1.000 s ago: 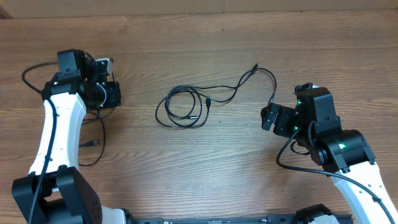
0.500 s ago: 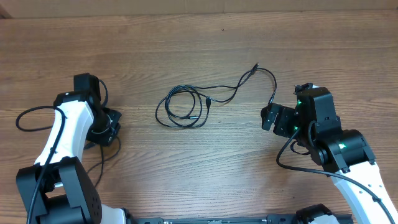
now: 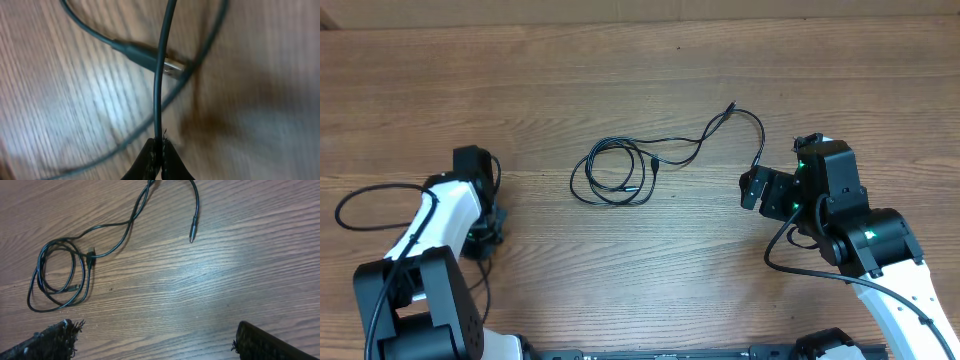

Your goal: Untangle cables

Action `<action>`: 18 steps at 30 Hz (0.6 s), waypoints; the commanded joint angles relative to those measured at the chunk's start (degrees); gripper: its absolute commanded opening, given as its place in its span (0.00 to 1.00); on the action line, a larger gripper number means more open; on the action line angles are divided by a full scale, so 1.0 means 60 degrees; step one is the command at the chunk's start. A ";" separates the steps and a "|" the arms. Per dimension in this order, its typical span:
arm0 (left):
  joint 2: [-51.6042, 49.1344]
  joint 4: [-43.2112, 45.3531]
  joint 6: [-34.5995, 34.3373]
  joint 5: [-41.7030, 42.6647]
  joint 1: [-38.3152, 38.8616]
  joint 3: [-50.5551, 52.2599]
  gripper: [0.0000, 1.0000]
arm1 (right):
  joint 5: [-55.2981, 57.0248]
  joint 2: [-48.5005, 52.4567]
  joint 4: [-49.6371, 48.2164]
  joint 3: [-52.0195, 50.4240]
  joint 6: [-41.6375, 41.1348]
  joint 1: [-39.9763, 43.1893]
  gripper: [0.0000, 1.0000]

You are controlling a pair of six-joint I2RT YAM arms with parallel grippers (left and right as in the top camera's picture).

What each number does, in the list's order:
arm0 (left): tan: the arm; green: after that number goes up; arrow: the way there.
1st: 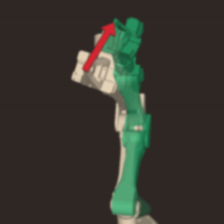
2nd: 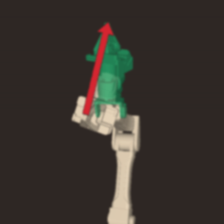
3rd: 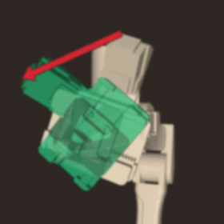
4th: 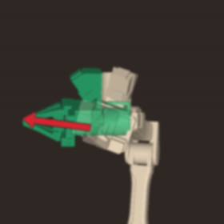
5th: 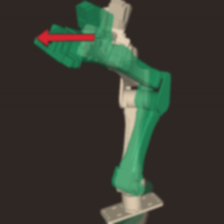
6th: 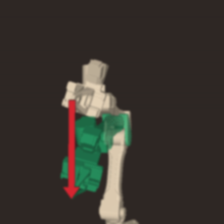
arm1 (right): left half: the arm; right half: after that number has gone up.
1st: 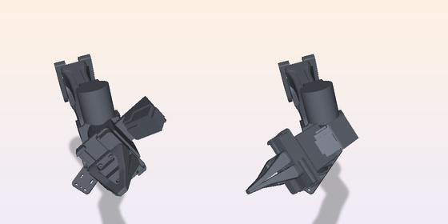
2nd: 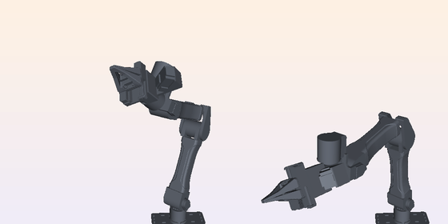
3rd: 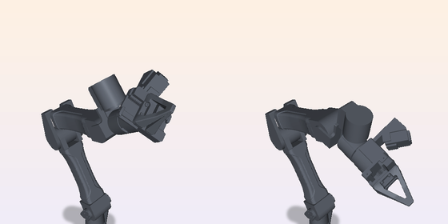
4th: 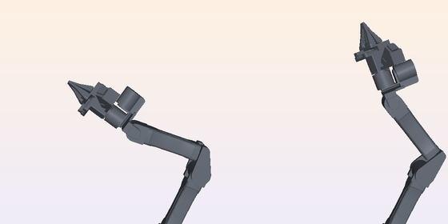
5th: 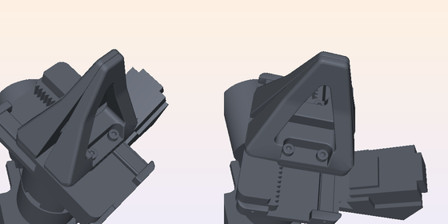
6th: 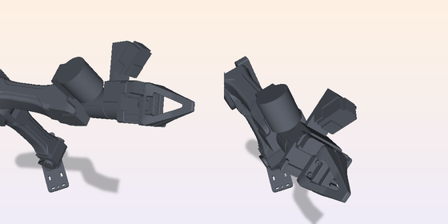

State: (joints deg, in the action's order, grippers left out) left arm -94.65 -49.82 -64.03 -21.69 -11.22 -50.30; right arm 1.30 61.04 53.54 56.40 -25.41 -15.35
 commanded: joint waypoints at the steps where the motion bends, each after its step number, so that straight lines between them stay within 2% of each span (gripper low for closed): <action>1: -0.0091 0.0397 -0.0113 -0.1140 0.0033 0.0739 0.05 | -0.0018 -0.0015 -0.0044 0.0091 0.0022 0.0044 1.00; 6: -0.0098 0.2095 0.1231 -0.1596 -0.0277 0.1333 0.05 | -0.0015 -0.0015 -0.0044 0.0091 0.0022 0.0044 1.00; 10: -0.0098 0.2823 0.1723 -0.1923 -0.0812 0.1424 0.04 | -0.0018 -0.0015 -0.0044 0.0091 0.0022 0.0044 1.00; 13: -0.0098 0.3206 0.1916 -0.2208 -0.1909 0.1424 0.04 | -0.0018 -0.0015 -0.0044 0.0091 0.0018 0.0044 1.00; 18: -0.0098 0.4306 0.3177 -0.2215 -0.3337 0.1424 0.04 | -0.0018 -0.0015 -0.0044 0.0091 0.0022 0.0044 1.00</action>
State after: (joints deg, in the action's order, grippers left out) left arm -94.70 -26.46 -51.53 -32.21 -27.24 -42.37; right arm 1.28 61.04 53.54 56.40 -25.43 -15.35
